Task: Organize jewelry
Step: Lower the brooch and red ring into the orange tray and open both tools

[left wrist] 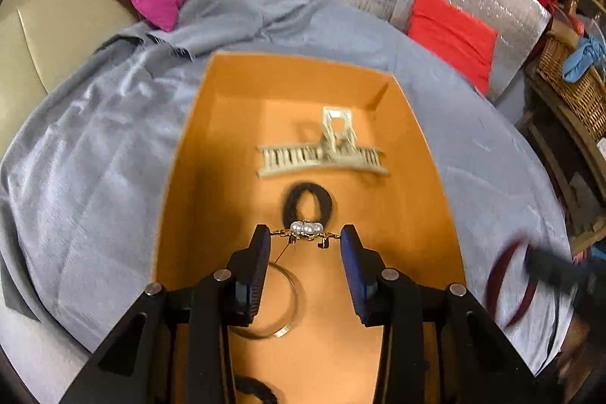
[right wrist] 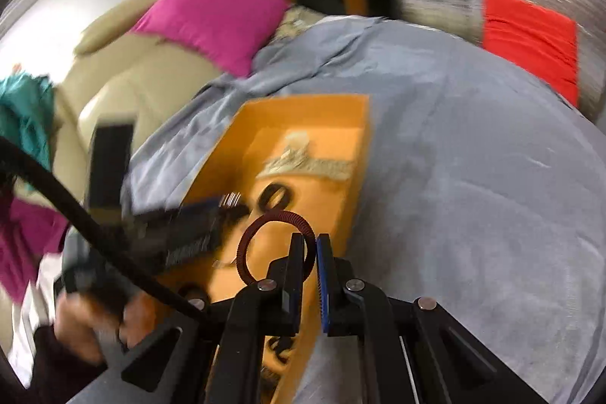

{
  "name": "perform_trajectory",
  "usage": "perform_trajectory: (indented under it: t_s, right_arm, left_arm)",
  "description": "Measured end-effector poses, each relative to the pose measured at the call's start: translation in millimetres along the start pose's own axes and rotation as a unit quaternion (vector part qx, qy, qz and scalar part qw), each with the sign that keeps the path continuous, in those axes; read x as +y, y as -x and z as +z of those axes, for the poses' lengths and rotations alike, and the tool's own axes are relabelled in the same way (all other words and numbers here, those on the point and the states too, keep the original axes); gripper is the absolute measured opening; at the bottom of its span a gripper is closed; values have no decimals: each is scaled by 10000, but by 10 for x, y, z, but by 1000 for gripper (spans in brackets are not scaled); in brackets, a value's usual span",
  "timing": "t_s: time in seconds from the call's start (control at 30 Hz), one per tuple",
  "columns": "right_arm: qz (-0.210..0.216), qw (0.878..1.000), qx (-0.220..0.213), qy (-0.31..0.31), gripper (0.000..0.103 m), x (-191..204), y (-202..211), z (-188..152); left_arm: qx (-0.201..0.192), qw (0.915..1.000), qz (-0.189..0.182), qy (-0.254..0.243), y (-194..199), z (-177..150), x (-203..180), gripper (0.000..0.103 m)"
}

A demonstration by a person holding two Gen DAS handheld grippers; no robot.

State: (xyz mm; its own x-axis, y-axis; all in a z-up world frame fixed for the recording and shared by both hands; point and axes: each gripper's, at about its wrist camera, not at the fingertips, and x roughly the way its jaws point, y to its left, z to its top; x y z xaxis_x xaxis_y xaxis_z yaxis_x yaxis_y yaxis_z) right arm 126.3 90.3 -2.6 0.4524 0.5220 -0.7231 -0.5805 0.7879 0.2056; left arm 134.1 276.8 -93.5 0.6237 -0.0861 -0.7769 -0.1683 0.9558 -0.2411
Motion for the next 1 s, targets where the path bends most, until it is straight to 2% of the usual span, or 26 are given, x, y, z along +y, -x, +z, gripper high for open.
perform_trajectory:
  t_s: [0.1, 0.3, 0.57, 0.77, 0.87, 0.93, 1.0]
  right_arm:
    - [220, 9992, 272, 179, 7, 213, -144, -119]
    - [322, 9967, 720, 191, 7, 402, -488, -360]
    - [-248, 9959, 862, 69, 7, 490, -790, -501]
    - [-226, 9943, 1009, 271, 9, 583, -817, -566]
    - [-102, 9958, 870, 279, 15, 565, -711, -587]
    - [-27, 9969, 747, 252, 30, 534, -613, -569]
    - [87, 9983, 545, 167, 35, 470, -465, -568]
  left_arm:
    - [34, 10000, 64, 33, -100, 89, 81, 39]
    - [60, 9999, -36, -150, -184, 154, 54, 39]
    - [105, 9997, -47, -236, -218, 149, 54, 40]
    - [206, 9992, -11, -328, -273, 122, 34, 40]
    - [220, 9992, 0, -330, -274, 113, 33, 40]
    - [229, 9991, 31, -357, -279, 109, 15, 39]
    - [241, 9988, 17, -421, -278, 99, -30, 39]
